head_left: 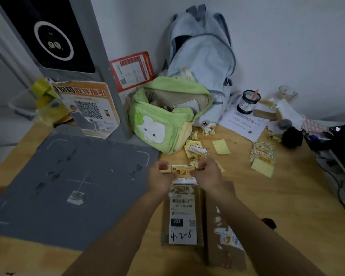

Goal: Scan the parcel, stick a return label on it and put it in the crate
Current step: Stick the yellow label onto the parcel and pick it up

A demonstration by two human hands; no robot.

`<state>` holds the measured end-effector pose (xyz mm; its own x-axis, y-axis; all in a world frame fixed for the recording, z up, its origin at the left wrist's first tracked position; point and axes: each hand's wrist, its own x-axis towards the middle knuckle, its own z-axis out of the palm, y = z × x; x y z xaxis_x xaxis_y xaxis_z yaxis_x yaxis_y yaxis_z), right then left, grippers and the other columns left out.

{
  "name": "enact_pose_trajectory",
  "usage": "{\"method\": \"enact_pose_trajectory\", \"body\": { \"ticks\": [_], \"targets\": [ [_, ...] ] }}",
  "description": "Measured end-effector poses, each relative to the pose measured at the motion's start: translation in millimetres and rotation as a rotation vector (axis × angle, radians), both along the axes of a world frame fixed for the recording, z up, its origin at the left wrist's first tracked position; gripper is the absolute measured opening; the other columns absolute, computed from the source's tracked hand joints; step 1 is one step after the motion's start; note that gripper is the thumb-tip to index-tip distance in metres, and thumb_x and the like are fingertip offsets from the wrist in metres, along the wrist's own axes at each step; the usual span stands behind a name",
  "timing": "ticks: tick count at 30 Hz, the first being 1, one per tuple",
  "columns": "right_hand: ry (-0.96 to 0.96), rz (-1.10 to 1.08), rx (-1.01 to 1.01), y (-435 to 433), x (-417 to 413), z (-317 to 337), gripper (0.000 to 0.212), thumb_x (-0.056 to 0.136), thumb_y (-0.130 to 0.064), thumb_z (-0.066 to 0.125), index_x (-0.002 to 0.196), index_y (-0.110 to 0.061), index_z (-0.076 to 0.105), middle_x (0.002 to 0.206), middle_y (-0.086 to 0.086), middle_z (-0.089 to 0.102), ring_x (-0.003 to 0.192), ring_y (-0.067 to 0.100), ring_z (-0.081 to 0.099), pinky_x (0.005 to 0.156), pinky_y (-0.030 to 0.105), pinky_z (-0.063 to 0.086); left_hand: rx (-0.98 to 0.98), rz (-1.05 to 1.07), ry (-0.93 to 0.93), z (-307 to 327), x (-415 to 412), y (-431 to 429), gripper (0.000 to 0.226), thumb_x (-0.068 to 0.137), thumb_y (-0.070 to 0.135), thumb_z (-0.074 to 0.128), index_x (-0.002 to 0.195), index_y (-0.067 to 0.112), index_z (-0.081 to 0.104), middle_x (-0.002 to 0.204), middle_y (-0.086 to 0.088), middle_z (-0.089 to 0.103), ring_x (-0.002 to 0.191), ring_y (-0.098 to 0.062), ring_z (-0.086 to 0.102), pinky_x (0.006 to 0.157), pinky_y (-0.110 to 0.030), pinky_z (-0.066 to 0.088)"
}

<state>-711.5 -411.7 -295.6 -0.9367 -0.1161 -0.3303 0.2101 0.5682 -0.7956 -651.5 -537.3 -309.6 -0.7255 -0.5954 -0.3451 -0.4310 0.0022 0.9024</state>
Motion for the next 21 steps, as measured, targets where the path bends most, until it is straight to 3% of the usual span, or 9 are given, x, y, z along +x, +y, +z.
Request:
{"method": "enact_pose_trajectory", "body": {
  "ticks": [3,6,9,12,16,19,21],
  "targets": [
    [-0.035,0.023,0.081,5.0,9.3,-15.1,0.026,0.073,-0.013,0.075,0.087,-0.011,0.053,0.071,-0.003,0.053,0.064,0.012,0.049,0.052,0.024,0.035,-0.035,-0.074,-0.062,-23.2,9.9,2.5,0.045,0.074,-0.003,0.073,0.115,0.006,0.057,0.111,-0.007,0.055,0.082,-0.016,0.057,0.072,-0.031,0.050],
    [-0.081,0.017,0.121,6.2,16.8,-31.3,0.025,0.072,-0.014,0.077,0.083,-0.014,0.054,0.075,-0.002,0.056,0.069,0.013,0.053,0.061,0.029,0.045,-0.100,-0.143,-0.114,-41.4,19.8,4.5,0.044,0.075,0.000,0.072,0.115,0.009,0.056,0.112,-0.004,0.056,0.076,-0.006,0.055,0.065,-0.022,0.050],
    [-0.093,0.018,0.160,4.1,22.3,-42.0,0.031,0.071,-0.013,0.077,0.073,-0.021,0.047,0.077,-0.002,0.059,0.080,0.020,0.060,0.075,0.040,0.052,-0.218,-0.179,-0.130,-52.7,24.4,8.1,0.040,0.075,0.000,0.070,0.112,0.009,0.058,0.110,-0.007,0.061,0.081,-0.013,0.060,0.066,-0.019,0.048],
    [-0.068,0.034,0.195,1.0,23.4,-45.4,0.031,0.070,-0.014,0.074,0.072,-0.022,0.045,0.073,-0.004,0.056,0.077,0.019,0.058,0.071,0.039,0.050,-0.316,-0.195,-0.130,-53.3,22.8,13.5,0.040,0.077,0.005,0.068,0.115,0.011,0.058,0.110,-0.006,0.062,0.094,-0.019,0.062,0.075,-0.027,0.051],
    [-0.010,0.058,0.296,-3.8,28.0,-45.0,0.031,0.072,-0.024,0.070,0.091,-0.017,0.047,0.084,0.002,0.064,0.082,0.023,0.063,0.067,0.038,0.053,-0.478,-0.207,-0.171,-46.2,24.5,21.5,0.044,0.079,0.016,0.068,0.121,0.014,0.056,0.123,-0.003,0.056,0.114,-0.021,0.053,0.090,-0.032,0.046],
    [0.131,0.052,0.393,-2.7,35.7,-45.5,0.055,0.071,-0.029,0.073,0.118,-0.018,0.045,0.113,0.005,0.060,0.105,0.025,0.058,0.080,0.037,0.052,-0.473,-0.127,-0.264,-48.7,32.3,15.5,0.063,0.074,0.035,0.074,0.128,0.015,0.049,0.130,-0.004,0.048,0.123,-0.023,0.043,0.098,-0.034,0.041],
    [0.132,0.016,0.422,1.8,39.8,-49.7,0.073,0.070,-0.036,0.075,0.131,-0.015,0.041,0.126,0.006,0.053,0.117,0.026,0.051,0.090,0.038,0.047,-0.366,-0.122,-0.306,-51.7,36.7,12.2,0.070,0.074,0.041,0.073,0.131,0.011,0.046,0.132,-0.007,0.049,0.122,-0.025,0.048,0.097,-0.035,0.044]
  ]
}}
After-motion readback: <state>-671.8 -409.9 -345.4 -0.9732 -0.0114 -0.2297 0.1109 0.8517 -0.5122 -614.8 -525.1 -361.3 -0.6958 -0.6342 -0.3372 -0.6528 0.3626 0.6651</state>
